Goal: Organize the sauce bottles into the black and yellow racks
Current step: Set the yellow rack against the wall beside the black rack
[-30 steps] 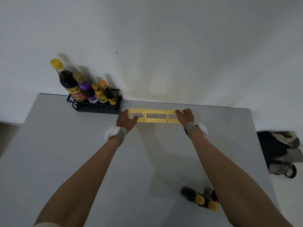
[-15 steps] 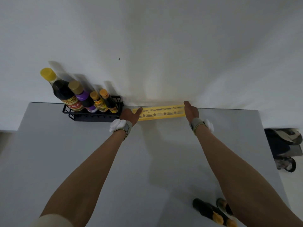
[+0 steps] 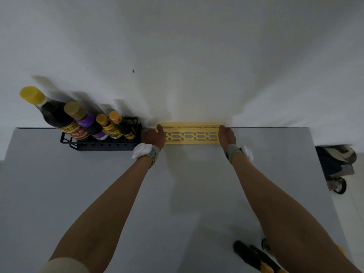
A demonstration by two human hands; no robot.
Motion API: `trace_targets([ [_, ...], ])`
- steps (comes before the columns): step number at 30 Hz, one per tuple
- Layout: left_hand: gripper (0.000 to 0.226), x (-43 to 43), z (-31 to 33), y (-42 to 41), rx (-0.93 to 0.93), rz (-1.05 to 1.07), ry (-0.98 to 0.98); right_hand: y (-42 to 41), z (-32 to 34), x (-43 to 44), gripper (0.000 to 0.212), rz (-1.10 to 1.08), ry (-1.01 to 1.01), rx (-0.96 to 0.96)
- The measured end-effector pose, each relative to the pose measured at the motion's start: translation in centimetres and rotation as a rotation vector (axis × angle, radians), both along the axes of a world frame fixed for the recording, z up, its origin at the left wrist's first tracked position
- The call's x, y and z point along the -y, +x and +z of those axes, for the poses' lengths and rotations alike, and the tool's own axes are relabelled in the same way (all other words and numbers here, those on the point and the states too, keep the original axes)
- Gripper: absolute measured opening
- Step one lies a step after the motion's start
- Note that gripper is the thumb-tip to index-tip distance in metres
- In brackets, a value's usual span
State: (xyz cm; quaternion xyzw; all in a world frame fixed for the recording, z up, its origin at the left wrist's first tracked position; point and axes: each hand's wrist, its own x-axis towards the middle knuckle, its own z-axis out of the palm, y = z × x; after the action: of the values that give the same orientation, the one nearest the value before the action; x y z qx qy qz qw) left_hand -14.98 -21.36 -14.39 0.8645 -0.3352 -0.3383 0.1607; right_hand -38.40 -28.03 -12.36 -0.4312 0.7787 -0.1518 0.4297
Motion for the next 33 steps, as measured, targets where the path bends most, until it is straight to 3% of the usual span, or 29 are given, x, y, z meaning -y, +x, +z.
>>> trace_targets([
  [6,0.063,-1.0,-0.6,0.0,0.154,-0.153,0.081,0.6,-0.2,-0.1,0.049,0.025,0.006,-0.008],
  [11,0.059,-1.9,0.0,-0.8,0.174,-0.165,0.111,0.4,0.6,-0.8,0.058,0.058,0.046,-0.045],
  [18,0.081,-3.6,2.7,-4.1,0.084,-0.192,0.070,-3.7,3.9,-3.3,0.068,0.137,0.024,0.019],
  [27,0.066,-7.7,6.7,-13.9,-0.084,-0.436,-0.041,-12.0,8.9,-7.9,0.050,0.364,0.000,0.069],
  [33,0.050,-12.2,9.3,-18.6,-0.129,-0.402,-0.112,-15.7,12.8,-10.1,0.047,0.506,-0.059,0.113],
])
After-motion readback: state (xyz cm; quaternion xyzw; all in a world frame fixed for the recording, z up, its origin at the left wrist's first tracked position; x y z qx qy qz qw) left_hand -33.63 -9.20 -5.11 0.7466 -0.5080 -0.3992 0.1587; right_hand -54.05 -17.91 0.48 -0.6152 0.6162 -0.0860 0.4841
